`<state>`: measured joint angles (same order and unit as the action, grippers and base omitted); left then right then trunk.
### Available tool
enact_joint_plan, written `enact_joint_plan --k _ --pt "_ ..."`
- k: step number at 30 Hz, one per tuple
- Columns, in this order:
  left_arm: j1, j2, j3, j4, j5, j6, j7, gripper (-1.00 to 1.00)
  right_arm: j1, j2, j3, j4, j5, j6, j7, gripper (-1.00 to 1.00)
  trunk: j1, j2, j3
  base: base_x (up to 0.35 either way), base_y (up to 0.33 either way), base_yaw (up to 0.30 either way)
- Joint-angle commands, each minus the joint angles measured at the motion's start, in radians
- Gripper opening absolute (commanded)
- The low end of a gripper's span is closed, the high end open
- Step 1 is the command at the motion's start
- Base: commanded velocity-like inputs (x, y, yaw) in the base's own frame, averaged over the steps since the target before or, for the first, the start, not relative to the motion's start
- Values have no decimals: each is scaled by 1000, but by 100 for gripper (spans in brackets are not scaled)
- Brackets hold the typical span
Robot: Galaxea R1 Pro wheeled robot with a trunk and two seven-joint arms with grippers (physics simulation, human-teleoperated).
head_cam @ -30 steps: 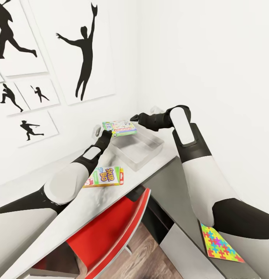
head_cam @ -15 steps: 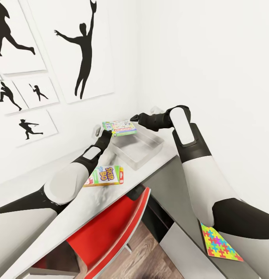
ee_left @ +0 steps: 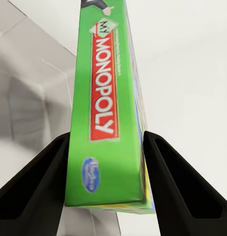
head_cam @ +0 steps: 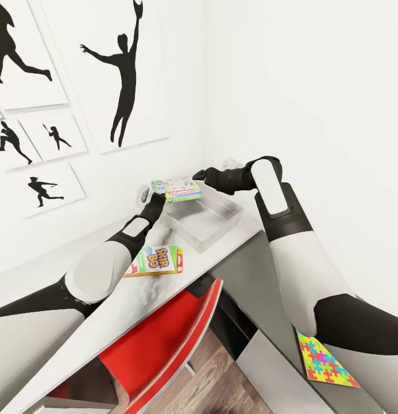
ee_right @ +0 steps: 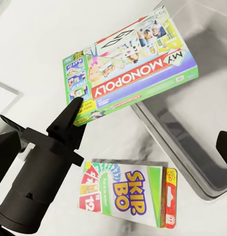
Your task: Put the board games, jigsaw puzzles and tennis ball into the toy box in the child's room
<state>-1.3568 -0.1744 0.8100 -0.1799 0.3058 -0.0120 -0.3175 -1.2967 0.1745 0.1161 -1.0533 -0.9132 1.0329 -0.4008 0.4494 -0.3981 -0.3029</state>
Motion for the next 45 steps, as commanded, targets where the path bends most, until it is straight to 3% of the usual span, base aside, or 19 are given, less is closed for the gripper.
enact_joint_plan --k 1,34,45 --pt "-1 0 0 0 4 -2 0 -100 -1 0 1 -1 -10 2 -10 100 1 -2 -2 0 0 0" --pt "-1 0 -2 -1 4 -48 0 -100 -1 0 0 2 -9 3 -10 100 1 -2 -2 13 0 -1" --pt "-1 0 -3 -1 4 -48 0 -100 -1 0 -1 3 -9 4 -10 100 1 -2 -14 0 0 -69"
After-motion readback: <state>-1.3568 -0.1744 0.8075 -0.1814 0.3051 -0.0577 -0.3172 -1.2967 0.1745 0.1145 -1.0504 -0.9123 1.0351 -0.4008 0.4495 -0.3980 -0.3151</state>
